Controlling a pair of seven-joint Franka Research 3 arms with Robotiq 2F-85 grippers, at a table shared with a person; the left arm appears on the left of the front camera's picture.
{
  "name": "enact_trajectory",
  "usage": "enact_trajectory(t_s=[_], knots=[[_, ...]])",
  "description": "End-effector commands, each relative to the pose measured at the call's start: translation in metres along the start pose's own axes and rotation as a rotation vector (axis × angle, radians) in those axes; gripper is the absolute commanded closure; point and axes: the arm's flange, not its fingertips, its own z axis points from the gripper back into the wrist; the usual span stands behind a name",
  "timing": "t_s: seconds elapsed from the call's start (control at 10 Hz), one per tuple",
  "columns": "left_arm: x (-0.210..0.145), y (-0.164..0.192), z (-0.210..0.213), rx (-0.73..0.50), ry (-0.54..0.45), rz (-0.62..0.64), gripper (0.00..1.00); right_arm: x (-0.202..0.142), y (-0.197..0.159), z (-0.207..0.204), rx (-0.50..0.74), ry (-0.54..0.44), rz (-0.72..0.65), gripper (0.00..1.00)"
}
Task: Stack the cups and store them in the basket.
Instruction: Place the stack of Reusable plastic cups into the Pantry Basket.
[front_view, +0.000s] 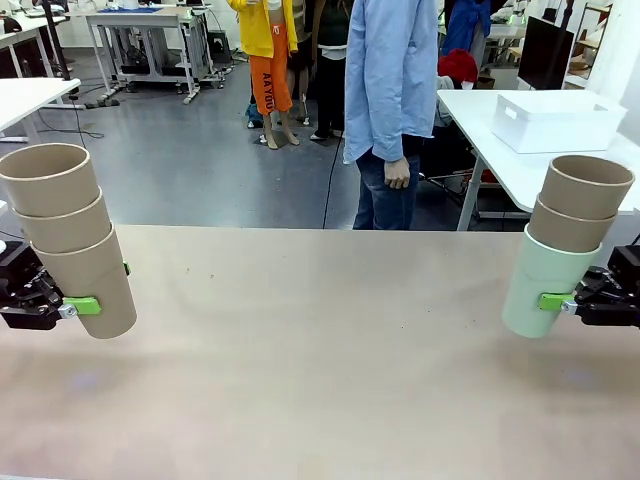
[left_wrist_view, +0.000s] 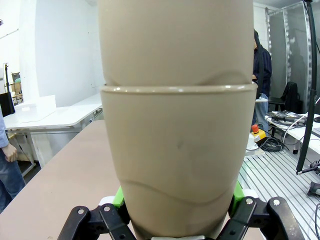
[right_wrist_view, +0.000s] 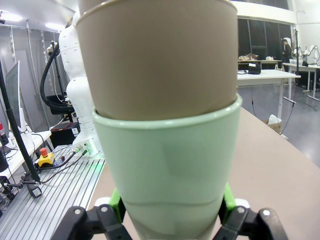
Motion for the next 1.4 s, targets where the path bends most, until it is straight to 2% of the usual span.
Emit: enact_trajectory(t_s=[0.0, 1.3], knots=[[0.0033, -0.0005, -0.0012, -0.001, -0.008, -0.012, 0.16, 0.0033, -0.0001, 0.0008, -0.002, -0.004, 0.007, 0.13], [0.0033, -0.0005, -0.0012, -0.001, -0.008, -0.012, 0.16, 0.0033, -0.0001, 0.0008, -0.002, -0.004, 0.007, 0.13]])
